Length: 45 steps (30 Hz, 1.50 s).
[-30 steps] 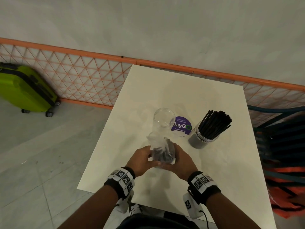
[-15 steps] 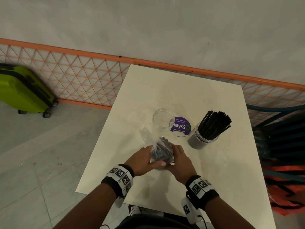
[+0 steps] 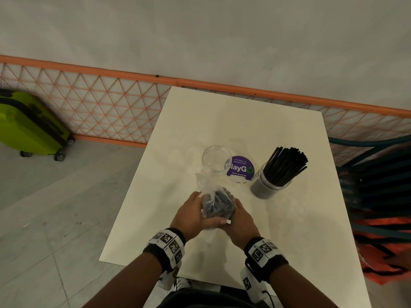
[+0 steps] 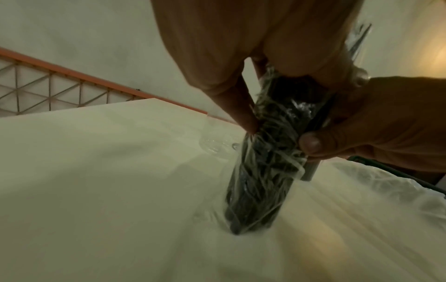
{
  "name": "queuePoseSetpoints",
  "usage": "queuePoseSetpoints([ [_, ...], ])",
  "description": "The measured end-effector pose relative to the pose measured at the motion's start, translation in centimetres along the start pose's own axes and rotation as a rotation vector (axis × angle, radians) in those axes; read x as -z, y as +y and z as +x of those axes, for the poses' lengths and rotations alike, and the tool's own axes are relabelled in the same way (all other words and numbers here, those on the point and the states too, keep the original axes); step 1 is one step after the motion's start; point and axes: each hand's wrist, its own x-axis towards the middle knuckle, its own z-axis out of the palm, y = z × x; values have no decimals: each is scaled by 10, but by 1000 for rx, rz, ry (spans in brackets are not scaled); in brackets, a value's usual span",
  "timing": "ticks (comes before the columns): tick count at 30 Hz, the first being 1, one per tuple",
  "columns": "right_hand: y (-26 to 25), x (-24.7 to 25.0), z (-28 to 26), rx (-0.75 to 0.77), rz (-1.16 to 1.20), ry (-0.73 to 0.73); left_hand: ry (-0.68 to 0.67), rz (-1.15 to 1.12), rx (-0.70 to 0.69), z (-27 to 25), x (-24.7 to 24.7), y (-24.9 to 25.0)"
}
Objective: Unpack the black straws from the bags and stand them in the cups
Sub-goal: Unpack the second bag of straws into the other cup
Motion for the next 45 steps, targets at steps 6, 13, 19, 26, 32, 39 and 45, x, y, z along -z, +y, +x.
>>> queuePoseSetpoints([
  [6, -1, 5, -1, -4, 72, 70, 35, 81, -15, -7, 4, 10],
  [13, 5, 6, -5, -21, 31, 36, -16, 160, 71, -2, 0, 3],
  [19, 3, 10, -3, 16, -81, 13, -22, 34, 28, -7, 6, 8],
  [26, 5, 7, 9, 34, -142, -76, -129, 85, 83, 4, 4, -6],
  [32, 5, 3, 9, -70, -305, -121, -68, 7, 0, 3, 1, -12],
  [39, 1, 22, -1, 51, 85, -95, -104, 10, 43, 5, -5, -19],
  [45, -12, 16, 3, -40, 154, -45, -132, 270, 35, 12, -10, -14],
])
